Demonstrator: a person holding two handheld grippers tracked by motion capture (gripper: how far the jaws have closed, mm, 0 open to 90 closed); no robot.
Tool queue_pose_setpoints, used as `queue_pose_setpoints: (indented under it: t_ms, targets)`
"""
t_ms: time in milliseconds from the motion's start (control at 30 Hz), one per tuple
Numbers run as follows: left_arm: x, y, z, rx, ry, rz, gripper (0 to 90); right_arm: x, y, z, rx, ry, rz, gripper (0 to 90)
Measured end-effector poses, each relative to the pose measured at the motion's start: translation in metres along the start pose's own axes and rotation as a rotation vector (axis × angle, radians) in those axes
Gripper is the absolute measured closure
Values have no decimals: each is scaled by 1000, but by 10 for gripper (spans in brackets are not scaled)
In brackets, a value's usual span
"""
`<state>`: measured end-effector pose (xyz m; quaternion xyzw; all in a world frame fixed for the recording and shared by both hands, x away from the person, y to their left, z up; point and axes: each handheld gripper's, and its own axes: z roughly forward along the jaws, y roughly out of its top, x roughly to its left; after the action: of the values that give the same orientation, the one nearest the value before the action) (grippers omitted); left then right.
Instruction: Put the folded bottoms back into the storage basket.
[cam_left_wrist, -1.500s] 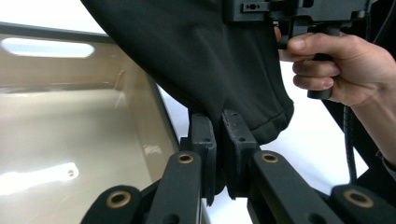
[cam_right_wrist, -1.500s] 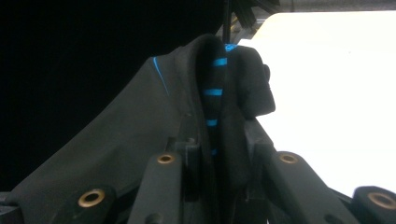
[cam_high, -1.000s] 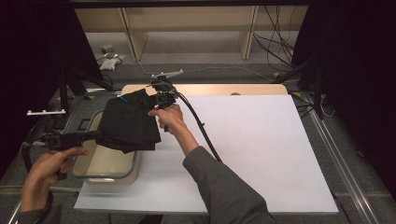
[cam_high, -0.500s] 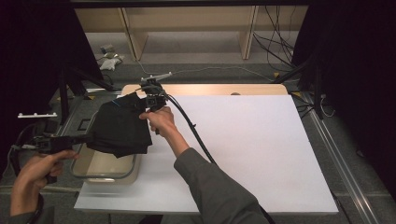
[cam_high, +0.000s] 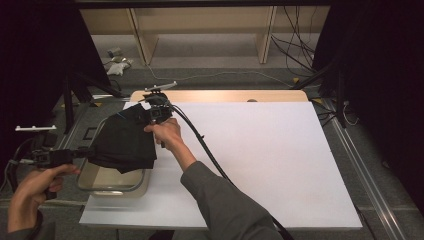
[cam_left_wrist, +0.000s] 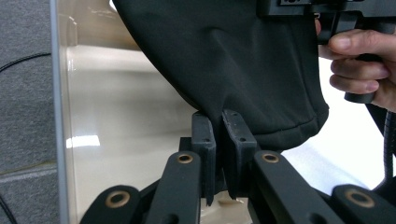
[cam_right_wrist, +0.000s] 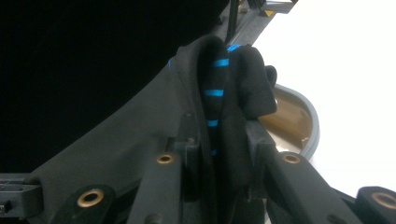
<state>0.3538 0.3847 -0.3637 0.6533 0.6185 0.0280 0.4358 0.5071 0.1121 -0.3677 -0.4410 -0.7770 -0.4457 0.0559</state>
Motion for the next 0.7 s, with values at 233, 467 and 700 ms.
queue_pose_setpoints:
  t_ms: [233, 467, 700]
  targets:
    - [8, -2, 1, 14, 12, -23, 836, 1, -2, 6, 7, -2, 3, 727]
    - [14, -4, 0, 16, 28, -43, 832, 2, -5, 13, 16, -3, 4, 724]
    - [17, -5, -2, 18, 41, -48, 830, 6, -8, 18, 23, -6, 0, 721]
